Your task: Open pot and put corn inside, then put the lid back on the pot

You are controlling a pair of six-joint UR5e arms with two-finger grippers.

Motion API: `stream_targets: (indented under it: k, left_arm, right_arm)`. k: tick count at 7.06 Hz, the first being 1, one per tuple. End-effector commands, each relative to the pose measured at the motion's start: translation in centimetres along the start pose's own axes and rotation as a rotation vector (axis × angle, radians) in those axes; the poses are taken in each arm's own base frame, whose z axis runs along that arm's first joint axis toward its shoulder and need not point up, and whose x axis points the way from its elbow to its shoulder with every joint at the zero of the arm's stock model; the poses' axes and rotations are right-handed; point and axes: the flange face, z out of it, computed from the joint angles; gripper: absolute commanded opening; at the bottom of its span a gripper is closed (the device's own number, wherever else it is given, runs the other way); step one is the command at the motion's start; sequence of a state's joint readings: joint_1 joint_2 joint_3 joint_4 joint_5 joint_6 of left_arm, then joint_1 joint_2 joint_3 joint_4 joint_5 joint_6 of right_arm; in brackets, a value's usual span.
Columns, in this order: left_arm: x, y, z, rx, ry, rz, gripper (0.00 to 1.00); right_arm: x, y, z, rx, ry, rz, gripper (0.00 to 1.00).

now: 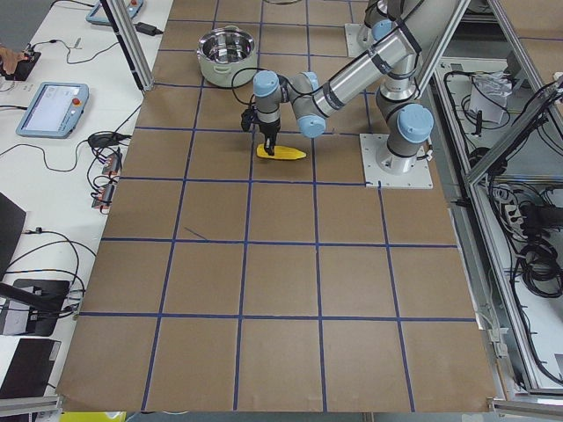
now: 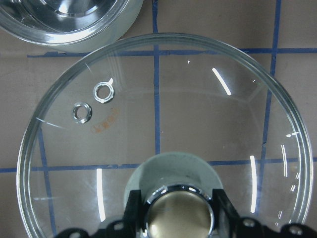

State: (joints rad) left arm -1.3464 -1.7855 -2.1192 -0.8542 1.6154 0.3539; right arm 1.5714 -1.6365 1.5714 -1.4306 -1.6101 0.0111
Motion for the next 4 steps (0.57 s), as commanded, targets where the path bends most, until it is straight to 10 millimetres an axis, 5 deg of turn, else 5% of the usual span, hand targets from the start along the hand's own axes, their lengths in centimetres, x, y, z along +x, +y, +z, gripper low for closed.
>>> stream_targets:
  k: [1, 3, 4]
  left_arm:
    - [1.2, 0.1, -2.4, 0.026, 0.003, -0.117, 0.11]
    - [2.5, -2.6, -7.2, 0.057, 0.108, -0.165, 0.11]
    - [6.5, -4.4, -10.7, 0.107, 0.108, -0.12, 0.11]
  right_arm:
    - [0.1, 0.0, 0.3, 0.009, 0.005, 0.005, 0.25]
    - [0.1, 0.6, -0.3, 0.023, 0.005, 0.004, 0.25]
    - [0.0, 1.1, -0.9, 0.037, 0.006, 0.002, 0.25]
